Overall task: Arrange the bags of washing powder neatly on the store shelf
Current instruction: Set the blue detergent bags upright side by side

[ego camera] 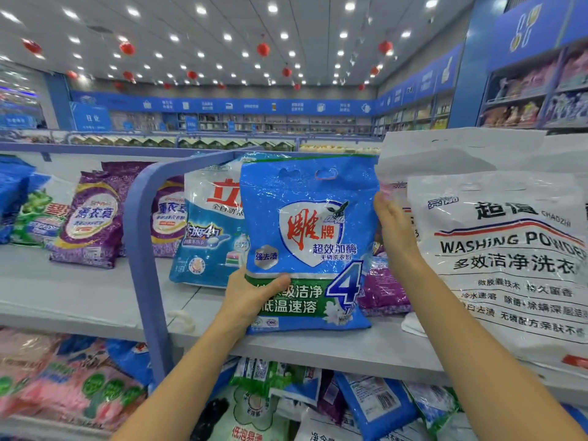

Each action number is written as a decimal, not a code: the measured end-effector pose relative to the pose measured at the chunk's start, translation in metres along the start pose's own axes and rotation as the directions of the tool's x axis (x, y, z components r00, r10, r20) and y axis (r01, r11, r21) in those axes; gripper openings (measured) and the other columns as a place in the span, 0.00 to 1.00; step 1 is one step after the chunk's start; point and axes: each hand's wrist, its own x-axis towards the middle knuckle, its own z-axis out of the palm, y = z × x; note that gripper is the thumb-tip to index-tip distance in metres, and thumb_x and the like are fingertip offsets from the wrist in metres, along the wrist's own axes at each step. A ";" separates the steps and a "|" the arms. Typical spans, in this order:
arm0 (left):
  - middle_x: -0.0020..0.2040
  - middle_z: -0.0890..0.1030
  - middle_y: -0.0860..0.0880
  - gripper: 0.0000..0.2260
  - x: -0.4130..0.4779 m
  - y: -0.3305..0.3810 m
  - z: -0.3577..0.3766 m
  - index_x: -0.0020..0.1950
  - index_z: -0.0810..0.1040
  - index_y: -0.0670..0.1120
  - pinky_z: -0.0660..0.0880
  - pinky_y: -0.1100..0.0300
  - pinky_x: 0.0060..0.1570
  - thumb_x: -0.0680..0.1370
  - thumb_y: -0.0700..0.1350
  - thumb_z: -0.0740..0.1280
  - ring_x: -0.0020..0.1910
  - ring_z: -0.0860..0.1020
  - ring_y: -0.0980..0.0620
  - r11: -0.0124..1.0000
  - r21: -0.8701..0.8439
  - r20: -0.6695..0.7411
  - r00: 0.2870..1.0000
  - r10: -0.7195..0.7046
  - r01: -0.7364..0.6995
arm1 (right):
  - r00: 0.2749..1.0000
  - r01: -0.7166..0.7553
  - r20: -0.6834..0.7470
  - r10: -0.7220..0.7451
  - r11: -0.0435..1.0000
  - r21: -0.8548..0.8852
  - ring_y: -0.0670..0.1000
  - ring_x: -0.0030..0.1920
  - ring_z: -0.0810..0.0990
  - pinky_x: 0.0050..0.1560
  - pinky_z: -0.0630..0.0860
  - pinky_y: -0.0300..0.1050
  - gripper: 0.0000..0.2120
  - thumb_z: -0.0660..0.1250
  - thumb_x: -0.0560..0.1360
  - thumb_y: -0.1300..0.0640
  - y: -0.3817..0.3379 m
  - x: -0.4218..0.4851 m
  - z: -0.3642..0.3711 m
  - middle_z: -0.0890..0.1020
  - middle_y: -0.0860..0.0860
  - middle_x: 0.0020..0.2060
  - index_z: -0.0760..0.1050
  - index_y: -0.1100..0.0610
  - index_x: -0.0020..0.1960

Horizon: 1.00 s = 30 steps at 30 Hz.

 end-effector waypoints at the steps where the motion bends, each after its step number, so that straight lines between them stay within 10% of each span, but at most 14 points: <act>1: 0.36 0.85 0.53 0.10 -0.002 0.002 0.001 0.45 0.79 0.47 0.78 0.65 0.35 0.68 0.38 0.74 0.37 0.83 0.55 0.999 -0.037 -0.019 1.000 -0.020 0.019 | 0.997 -0.057 0.054 0.056 0.998 0.022 0.53 0.50 0.79 0.44 0.76 0.46 0.19 0.57 0.77 0.42 0.006 -0.009 -0.004 0.79 0.54 0.53 0.71 0.57 0.56; 5: 0.35 0.85 0.50 0.08 -0.011 0.016 0.006 0.45 0.79 0.46 0.79 0.61 0.33 0.67 0.41 0.73 0.34 0.83 0.52 0.987 -0.156 -0.042 0.998 -0.040 0.033 | 0.944 -0.186 0.279 0.178 0.983 0.001 0.49 0.50 0.81 0.46 0.77 0.43 0.27 0.60 0.70 0.32 0.030 -0.062 -0.007 0.80 0.51 0.53 0.70 0.51 0.58; 8: 0.35 0.85 0.50 0.08 -0.020 0.032 0.007 0.43 0.79 0.47 0.80 0.58 0.35 0.67 0.44 0.72 0.34 0.83 0.51 0.987 -0.164 -0.039 0.999 -0.009 0.003 | 0.977 -0.082 0.196 0.079 0.997 0.006 0.41 0.32 0.81 0.33 0.76 0.34 0.14 0.61 0.74 0.42 0.026 -0.085 0.000 0.82 0.49 0.33 0.72 0.54 0.43; 12: 0.32 0.84 0.52 0.09 -0.037 0.047 -0.003 0.42 0.76 0.49 0.80 0.56 0.36 0.68 0.53 0.68 0.33 0.82 0.53 0.990 -0.139 -0.112 0.994 -0.002 -0.014 | 0.990 0.076 0.125 -0.062 0.991 -0.107 0.61 0.36 0.81 0.40 0.77 0.54 0.30 0.56 0.69 0.30 0.006 -0.094 0.012 0.81 0.62 0.32 0.71 0.59 0.35; 19: 0.36 0.81 0.42 0.31 -0.075 0.075 -0.074 0.40 0.74 0.43 0.78 0.51 0.38 0.58 0.70 0.61 0.36 0.81 0.45 0.994 -0.105 -0.285 0.958 -0.020 -0.010 | 0.962 0.197 0.202 -0.184 0.979 -0.046 0.54 0.26 0.70 0.27 0.67 0.36 0.31 0.50 0.69 0.31 -0.030 -0.132 0.072 0.71 0.56 0.22 0.65 0.60 0.30; 22: 0.37 0.81 0.37 0.40 -0.097 0.084 -0.127 0.44 0.75 0.39 0.79 0.48 0.38 0.54 0.74 0.61 0.35 0.82 0.44 0.995 -0.098 -0.385 0.923 -0.032 -0.007 | 0.922 0.232 0.324 -0.209 0.972 -0.034 0.60 0.26 0.71 0.30 0.69 0.49 0.48 0.46 0.61 0.19 -0.039 -0.153 0.118 0.72 0.67 0.26 0.64 0.68 0.33; 27: 0.38 0.84 0.42 0.27 -0.142 0.097 -0.234 0.37 0.80 0.50 0.78 0.39 0.45 0.53 0.70 0.61 0.36 0.83 0.43 0.985 -0.171 -0.481 0.870 -0.109 0.029 | 0.894 0.190 0.394 -0.212 0.977 0.094 0.41 0.21 0.70 0.24 0.64 0.30 0.32 0.52 0.69 0.27 -0.059 -0.204 0.218 0.71 0.49 0.19 0.62 0.56 0.28; 30: 0.47 0.84 0.39 0.38 -0.167 0.100 -0.319 0.52 0.79 0.45 0.77 0.37 0.48 0.55 0.72 0.63 0.45 0.83 0.39 0.989 -0.140 -0.527 0.843 -0.110 0.042 | 0.861 0.078 0.491 -0.137 0.987 0.139 0.44 0.24 0.73 0.27 0.67 0.35 0.28 0.57 0.71 0.34 -0.062 -0.240 0.297 0.75 0.52 0.21 0.66 0.58 0.29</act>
